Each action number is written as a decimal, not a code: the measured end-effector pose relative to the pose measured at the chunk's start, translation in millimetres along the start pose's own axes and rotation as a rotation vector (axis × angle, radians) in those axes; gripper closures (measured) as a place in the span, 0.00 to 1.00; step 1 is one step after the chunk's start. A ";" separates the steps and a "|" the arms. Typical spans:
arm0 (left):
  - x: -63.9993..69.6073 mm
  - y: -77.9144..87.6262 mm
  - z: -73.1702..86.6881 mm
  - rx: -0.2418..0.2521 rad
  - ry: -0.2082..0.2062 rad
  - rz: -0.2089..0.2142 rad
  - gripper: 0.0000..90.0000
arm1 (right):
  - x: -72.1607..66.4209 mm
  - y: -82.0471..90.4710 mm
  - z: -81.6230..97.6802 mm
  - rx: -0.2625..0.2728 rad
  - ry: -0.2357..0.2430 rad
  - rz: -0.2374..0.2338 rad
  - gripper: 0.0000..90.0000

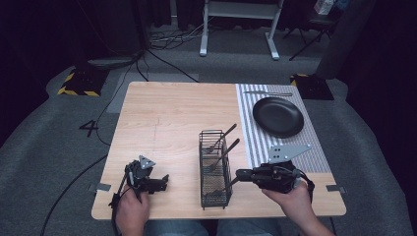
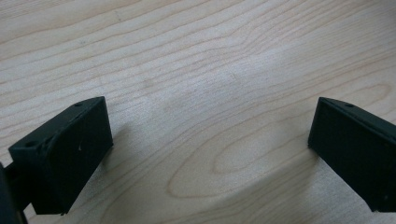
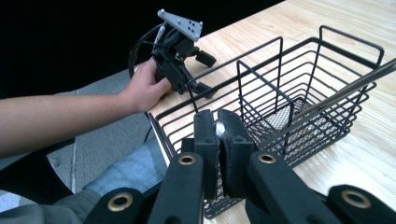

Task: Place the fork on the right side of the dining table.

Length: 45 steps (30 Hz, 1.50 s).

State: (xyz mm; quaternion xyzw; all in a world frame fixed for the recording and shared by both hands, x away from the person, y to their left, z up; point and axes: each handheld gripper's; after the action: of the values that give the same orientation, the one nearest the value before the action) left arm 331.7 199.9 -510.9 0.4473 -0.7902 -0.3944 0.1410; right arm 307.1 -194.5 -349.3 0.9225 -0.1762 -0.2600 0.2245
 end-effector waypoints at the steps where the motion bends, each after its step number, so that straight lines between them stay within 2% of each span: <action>1: -0.1 0.0 0.0 0.000 -0.001 -0.002 0.00 | 0.0 0.9 -0.8 0.005 -0.001 0.001 0.96; 22: 0.0 0.0 0.0 0.000 0.000 0.001 0.00 | -9.1 22.7 -23.0 0.063 0.014 0.020 0.96; 31: 0.1 0.0 0.0 0.000 0.000 0.001 0.00 | -7.5 40.0 -33.4 0.104 0.011 0.021 0.96; 45: 0.1 0.0 0.0 0.000 0.000 0.001 0.00 | -4.6 71.8 -45.9 0.175 0.010 0.048 0.97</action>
State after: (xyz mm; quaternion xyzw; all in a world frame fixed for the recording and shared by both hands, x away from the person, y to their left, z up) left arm 331.7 199.8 -510.9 0.4472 -0.7904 -0.3942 0.1412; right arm 314.1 -237.7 -276.1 0.9354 -0.2192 -0.2333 0.1502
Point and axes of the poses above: each handheld gripper's, and its own axes: y roughly backward along the jaws, z roughly out of its underside, x roughly to its right, and after that the axes turned 14 degrees about -y, right-handed
